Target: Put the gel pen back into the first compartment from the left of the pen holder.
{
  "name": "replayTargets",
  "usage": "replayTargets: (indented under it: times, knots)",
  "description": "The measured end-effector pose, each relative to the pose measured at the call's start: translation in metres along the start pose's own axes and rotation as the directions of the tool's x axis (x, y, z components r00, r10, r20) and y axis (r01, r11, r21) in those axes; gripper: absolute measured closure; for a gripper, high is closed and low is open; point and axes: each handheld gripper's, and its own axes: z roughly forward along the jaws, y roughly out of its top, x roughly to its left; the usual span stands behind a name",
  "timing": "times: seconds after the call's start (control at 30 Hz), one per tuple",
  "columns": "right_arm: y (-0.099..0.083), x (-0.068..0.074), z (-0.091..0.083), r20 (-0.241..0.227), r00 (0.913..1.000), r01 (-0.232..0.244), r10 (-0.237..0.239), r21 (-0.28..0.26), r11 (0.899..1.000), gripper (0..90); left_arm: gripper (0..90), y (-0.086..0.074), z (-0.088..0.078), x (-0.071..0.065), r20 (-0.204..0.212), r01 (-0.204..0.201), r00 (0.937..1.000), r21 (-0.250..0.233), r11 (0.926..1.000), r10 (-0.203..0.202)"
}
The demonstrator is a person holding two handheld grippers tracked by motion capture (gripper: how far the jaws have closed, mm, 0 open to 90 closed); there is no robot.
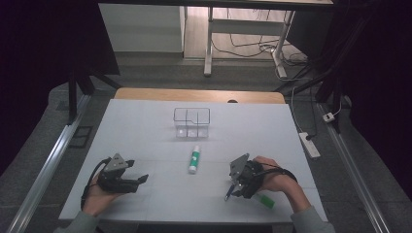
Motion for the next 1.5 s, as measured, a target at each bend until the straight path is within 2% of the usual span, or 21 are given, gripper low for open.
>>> replayTargets:
  times: [0.1,0.2,0.37,0.67,1.1,1.5]
  knots:
    - [0.002,0.001,0.004,-0.009,0.9997,0.025,-0.025,0.013,1.0,33.9,21.3,0.0,0.0,0.0,0.0,-0.002,1.0,0.002,1.0,0.002]
    - [0.002,0.001,0.008,-0.027,0.9992,0.029,-0.028,0.036,0.999,36.5,21.3,0.0,0.0,0.0,0.001,-0.001,1.0,0.003,1.0,0.001]
    - [0.001,0.0,0.011,-0.03,0.999,0.036,-0.035,0.038,0.999,38.5,21.3,0.0,0.001,-0.001,0.0,-0.004,1.0,0.008,1.0,0.004]
    - [0.003,-0.004,0.016,-0.029,0.9965,0.08,-0.078,0.061,0.995,44.5,21.3,-0.001,0.002,-0.001,0.0,-0.007,1.0,0.009,0.9999,0.007]
    - [0.003,-0.012,0.016,-0.068,0.9893,0.132,-0.129,0.044,0.99,56.9,21.2,-0.001,0.002,-0.002,-0.009,-0.012,0.9999,0.016,0.9998,0.012]
    - [0.0,-0.018,0.017,-0.113,0.9826,0.151,-0.148,0.017,0.988,68.4,21.0,-0.001,0.003,-0.003,-0.016,-0.02,0.9997,0.023,0.9995,0.02]
